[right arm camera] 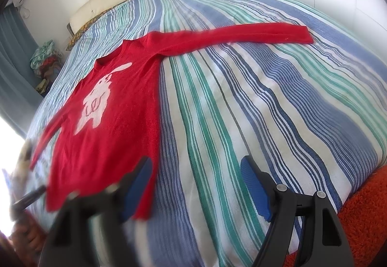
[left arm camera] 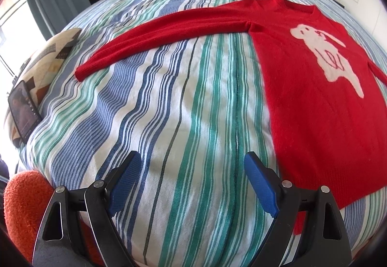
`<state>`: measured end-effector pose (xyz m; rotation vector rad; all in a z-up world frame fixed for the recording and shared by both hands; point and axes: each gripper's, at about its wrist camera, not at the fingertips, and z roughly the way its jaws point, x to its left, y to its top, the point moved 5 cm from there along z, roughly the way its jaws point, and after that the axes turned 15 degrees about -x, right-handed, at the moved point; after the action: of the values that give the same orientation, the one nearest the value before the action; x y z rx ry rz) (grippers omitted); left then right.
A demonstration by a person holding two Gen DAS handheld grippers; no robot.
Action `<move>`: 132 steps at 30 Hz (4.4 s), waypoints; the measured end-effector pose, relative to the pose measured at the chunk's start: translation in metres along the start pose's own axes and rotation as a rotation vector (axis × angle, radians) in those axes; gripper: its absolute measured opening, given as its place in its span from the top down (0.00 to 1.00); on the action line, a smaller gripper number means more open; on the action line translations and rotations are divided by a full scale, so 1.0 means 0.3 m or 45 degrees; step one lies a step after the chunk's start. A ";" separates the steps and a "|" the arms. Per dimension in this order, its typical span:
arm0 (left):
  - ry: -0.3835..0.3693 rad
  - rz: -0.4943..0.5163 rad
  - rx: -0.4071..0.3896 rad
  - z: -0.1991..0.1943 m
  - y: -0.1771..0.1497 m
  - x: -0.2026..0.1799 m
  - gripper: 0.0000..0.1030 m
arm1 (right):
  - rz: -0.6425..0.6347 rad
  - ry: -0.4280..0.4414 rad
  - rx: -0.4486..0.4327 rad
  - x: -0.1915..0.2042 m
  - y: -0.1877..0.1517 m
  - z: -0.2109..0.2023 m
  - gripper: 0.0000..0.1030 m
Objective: Fold small clothes
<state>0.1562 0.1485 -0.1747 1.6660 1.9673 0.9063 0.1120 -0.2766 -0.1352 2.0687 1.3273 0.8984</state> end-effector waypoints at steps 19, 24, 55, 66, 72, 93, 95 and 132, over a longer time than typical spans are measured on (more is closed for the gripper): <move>-0.008 -0.043 0.016 0.016 0.002 0.015 0.14 | 0.053 -0.044 -0.043 -0.054 0.078 -0.005 0.27; 0.006 -0.018 0.019 0.020 -0.007 0.006 0.14 | -0.201 -0.334 -0.091 -0.125 0.233 0.055 0.27; 0.029 0.012 0.028 0.033 -0.018 -0.003 0.11 | -0.694 -0.563 -0.264 -0.034 0.455 0.019 0.27; 0.040 0.023 0.031 0.040 -0.021 -0.008 0.09 | 0.291 -0.117 -0.148 -0.371 0.600 0.225 0.27; 0.052 0.035 0.032 0.050 -0.022 -0.011 0.07 | 0.928 -0.016 -0.023 -0.619 0.502 0.456 0.29; 0.034 0.005 0.046 0.059 -0.017 -0.013 0.06 | 0.131 0.608 -0.253 0.474 0.981 0.372 0.93; 0.030 -0.001 0.049 0.057 -0.018 -0.009 0.06 | 0.095 0.827 -0.102 0.695 0.907 0.400 0.86; 0.004 -0.021 0.079 0.070 -0.033 -0.013 0.03 | -0.326 0.550 0.461 0.356 0.114 0.277 0.44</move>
<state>0.1641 0.1485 -0.1969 1.6804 2.0280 0.8502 0.2270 -0.1976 -0.1373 1.9544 2.0630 1.0916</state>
